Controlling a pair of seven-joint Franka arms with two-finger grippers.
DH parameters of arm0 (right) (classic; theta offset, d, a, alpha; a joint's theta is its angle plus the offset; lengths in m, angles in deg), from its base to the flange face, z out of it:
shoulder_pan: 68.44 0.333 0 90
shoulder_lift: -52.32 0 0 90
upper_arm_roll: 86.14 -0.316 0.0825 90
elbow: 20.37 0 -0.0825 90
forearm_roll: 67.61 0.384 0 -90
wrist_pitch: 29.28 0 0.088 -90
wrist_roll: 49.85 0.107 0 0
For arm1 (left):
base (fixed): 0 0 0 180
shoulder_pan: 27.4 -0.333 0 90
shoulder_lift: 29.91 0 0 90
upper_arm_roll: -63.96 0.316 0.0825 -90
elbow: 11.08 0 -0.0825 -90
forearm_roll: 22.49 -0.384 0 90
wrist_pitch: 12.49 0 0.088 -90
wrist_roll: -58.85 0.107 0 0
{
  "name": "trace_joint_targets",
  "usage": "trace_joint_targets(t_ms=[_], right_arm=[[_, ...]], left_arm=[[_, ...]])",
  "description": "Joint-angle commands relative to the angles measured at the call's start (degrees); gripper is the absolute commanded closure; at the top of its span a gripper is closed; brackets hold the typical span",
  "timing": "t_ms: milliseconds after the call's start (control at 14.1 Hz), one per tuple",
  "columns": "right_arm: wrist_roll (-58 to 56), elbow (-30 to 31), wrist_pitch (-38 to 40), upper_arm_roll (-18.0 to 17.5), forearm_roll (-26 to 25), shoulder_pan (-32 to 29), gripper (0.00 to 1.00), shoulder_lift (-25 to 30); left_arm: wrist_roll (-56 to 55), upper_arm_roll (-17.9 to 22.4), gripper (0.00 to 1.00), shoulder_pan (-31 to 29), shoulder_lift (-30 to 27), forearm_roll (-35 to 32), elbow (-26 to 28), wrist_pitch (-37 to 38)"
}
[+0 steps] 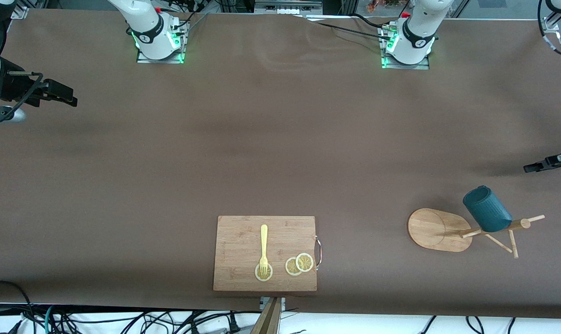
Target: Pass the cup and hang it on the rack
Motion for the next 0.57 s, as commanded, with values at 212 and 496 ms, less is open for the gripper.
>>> trace_joint_targets(t_ms=[212,496], right_arm=[[0.25,-0.21,0.61,-0.26,0.68,-0.23,0.00,0.15],[0.16,-0.21,0.61,-0.26,0.68,-0.23,0.00,0.15]], left_arm=[[5.20,3.07,0.00,4.61,-18.34,-9.73,3.31,1.61],[4.68,3.24,0.00,11.89,-30.66,-16.39,5.16,2.66]])
